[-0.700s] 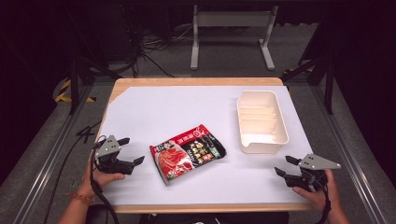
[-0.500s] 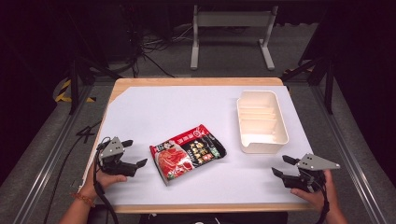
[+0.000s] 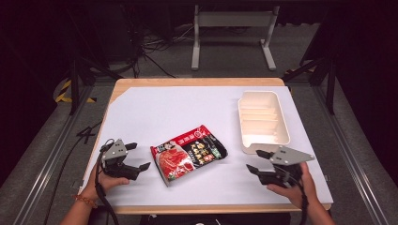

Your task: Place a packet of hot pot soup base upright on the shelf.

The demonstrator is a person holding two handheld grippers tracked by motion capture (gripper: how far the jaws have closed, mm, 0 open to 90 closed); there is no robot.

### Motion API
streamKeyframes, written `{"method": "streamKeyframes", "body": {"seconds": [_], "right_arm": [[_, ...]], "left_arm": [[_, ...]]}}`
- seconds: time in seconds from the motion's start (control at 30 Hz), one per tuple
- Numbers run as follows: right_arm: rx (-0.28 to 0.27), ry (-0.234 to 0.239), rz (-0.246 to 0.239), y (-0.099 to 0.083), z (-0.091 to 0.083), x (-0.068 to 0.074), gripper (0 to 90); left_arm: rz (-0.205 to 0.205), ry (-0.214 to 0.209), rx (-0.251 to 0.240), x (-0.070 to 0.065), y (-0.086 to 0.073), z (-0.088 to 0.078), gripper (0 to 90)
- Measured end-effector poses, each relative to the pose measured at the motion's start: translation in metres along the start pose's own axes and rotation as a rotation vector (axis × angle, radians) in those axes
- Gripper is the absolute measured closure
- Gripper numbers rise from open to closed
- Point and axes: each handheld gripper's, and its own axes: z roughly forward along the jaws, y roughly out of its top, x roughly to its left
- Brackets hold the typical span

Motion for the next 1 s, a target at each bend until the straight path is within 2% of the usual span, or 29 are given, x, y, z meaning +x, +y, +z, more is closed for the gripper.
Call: {"method": "streamKeyframes", "body": {"seconds": [0.1, 0.17, 0.2, 0.23, 0.27, 0.3, 0.33, 0.37, 0.4, 0.5, 0.53, 0.6, 0.67, 0.77, 0.87, 0.9, 0.93, 1.0], "right_arm": [[0.019, 0.012, -0.044, 0.019, 0.024, 0.007, 39.5], [0.037, 0.034, -0.056, 0.030, 0.044, 0.010, 37.9], [0.048, 0.028, -0.063, 0.034, 0.053, 0.011, 37.8], [0.060, 0.044, -0.055, 0.038, 0.065, 0.011, 37.9], [0.073, 0.053, -0.058, 0.040, 0.072, 0.011, 37.5], [0.089, 0.041, -0.079, 0.042, 0.080, 0.011, 36.9], [0.116, 0.042, -0.064, 0.044, 0.096, 0.010, 37.0], [0.116, 0.042, -0.064, 0.044, 0.096, 0.010, 37.0], [0.145, 0.036, -0.069, 0.043, 0.109, 0.010, 35.5], [0.177, 0.026, -0.059, 0.041, 0.125, 0.009, 33.6], [0.177, 0.026, -0.059, 0.041, 0.125, 0.009, 33.6], [0.206, 0.018, -0.036, 0.039, 0.138, 0.008, 30.1], [0.206, 0.022, -0.028, 0.038, 0.141, 0.008, 28.1], [0.206, 0.023, 0.028, 0.036, 0.149, 0.005, 25.5], [0.229, 0.060, 0.096, 0.035, 0.154, 0.000, 24.5], [0.242, 0.087, 0.139, 0.035, 0.156, -0.004, 25.0], [0.242, 0.087, 0.139, 0.035, 0.156, -0.004, 25.0], [0.242, 0.132, 0.188, 0.034, 0.159, -0.006, 30.6]], "left_arm": [[0.002, 0.000, 0.006, -0.001, 0.000, 0.000, 9.0], [-0.003, -0.008, 0.006, -0.001, -0.001, 0.001, 9.1], [-0.001, -0.008, 0.010, -0.001, -0.002, 0.001, 9.1], [0.002, -0.010, 0.013, -0.001, -0.002, 0.001, 9.2], [0.002, -0.016, 0.012, -0.001, -0.002, 0.001, 9.1], [0.005, -0.018, 0.009, -0.001, -0.002, 0.000, 9.2], [0.002, -0.020, 0.009, -0.002, -0.003, 0.000, 9.3], [0.002, -0.020, 0.009, -0.002, -0.003, 0.000, 9.3], [0.006, -0.023, 0.009, -0.002, -0.003, 0.000, 9.3], [0.006, -0.028, 0.007, -0.002, -0.003, 0.000, 9.4], [0.006, -0.028, 0.007, -0.002, -0.003, 0.000, 9.4], [0.007, -0.031, 0.008, -0.002, -0.003, 0.000, 9.4], [0.012, -0.032, 0.010, -0.002, -0.003, 0.000, 9.3], [0.005, -0.039, 0.012, -0.003, -0.003, 0.001, 9.3], [0.007, -0.043, 0.012, -0.002, -0.002, 0.001, 9.4], [0.010, -0.042, 0.014, -0.003, -0.002, 0.001, 9.4], [0.012, -0.043, 0.015, -0.003, -0.002, 0.001, 9.4], [0.012, -0.044, 0.013, -0.003, -0.002, 0.001, 9.5]]}}
